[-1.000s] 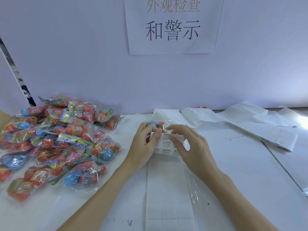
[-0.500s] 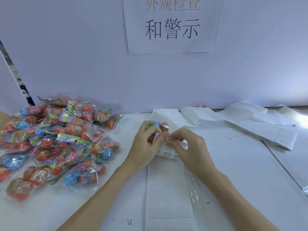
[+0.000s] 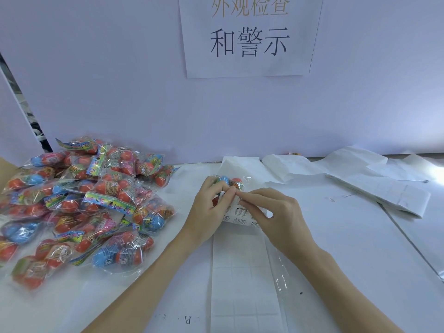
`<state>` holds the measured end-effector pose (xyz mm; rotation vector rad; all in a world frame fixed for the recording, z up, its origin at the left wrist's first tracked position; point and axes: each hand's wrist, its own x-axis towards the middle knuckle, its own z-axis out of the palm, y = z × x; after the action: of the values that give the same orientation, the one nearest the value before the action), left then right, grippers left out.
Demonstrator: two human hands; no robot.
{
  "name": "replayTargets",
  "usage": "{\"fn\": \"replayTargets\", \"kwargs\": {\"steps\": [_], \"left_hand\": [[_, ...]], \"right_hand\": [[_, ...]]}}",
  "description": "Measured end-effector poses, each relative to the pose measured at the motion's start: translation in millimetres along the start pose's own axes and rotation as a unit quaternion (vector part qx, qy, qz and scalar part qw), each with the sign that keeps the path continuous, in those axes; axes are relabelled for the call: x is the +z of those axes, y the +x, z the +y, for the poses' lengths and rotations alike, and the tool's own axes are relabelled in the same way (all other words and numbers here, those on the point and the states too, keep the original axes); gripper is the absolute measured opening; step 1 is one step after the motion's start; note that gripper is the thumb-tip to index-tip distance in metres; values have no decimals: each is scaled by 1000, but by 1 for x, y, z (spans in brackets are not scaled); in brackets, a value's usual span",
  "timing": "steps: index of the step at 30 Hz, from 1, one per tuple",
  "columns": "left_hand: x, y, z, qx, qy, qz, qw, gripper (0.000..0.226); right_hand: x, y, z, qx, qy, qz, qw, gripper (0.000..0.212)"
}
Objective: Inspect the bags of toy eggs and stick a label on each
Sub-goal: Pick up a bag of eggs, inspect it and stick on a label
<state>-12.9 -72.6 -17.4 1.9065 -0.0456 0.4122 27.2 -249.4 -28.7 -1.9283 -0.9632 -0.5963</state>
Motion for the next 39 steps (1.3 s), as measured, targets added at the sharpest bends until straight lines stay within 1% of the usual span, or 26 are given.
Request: {"fn": "replayTargets", "kwargs": {"steps": [6, 10, 13, 19, 21, 26, 28, 31, 35, 39], "left_hand": [[0, 1, -1, -5, -8, 6, 1000, 30], [1, 0, 0, 8, -15, 9, 1000, 27], [1, 0, -1, 15, -10, 9, 1000, 24], [-1, 0, -2, 3, 0, 10, 1000, 27], [0, 0, -2, 2, -2, 12, 1000, 26], [1, 1, 2, 3, 4, 21, 1000, 26], [0, 1, 2, 0, 5, 24, 1000, 27], [0, 1, 3, 3, 2, 25, 1000, 27], [0, 0, 4, 9, 4, 30, 1000, 32], [1, 0, 5, 8, 7, 31, 999, 32]], "right_hand": [[-2, 1, -1, 4, 9, 3, 1000, 19], [0, 0, -3, 35, -2, -6, 999, 28], [-2, 1, -2, 22, 6, -3, 1000, 23], [-3, 1, -2, 8, -1, -9, 1000, 24], [-3, 2, -3, 12, 4, -5, 1000, 22], [-2, 2, -8, 11, -1, 12, 1000, 22], [-3, 3, -9, 10, 4, 13, 1000, 26], [-2, 2, -8, 16, -19, -12, 1000, 36], [-1, 1, -6, 23, -22, -19, 999, 27], [-2, 2, -4, 9, -14, 12, 1000, 17]]}}
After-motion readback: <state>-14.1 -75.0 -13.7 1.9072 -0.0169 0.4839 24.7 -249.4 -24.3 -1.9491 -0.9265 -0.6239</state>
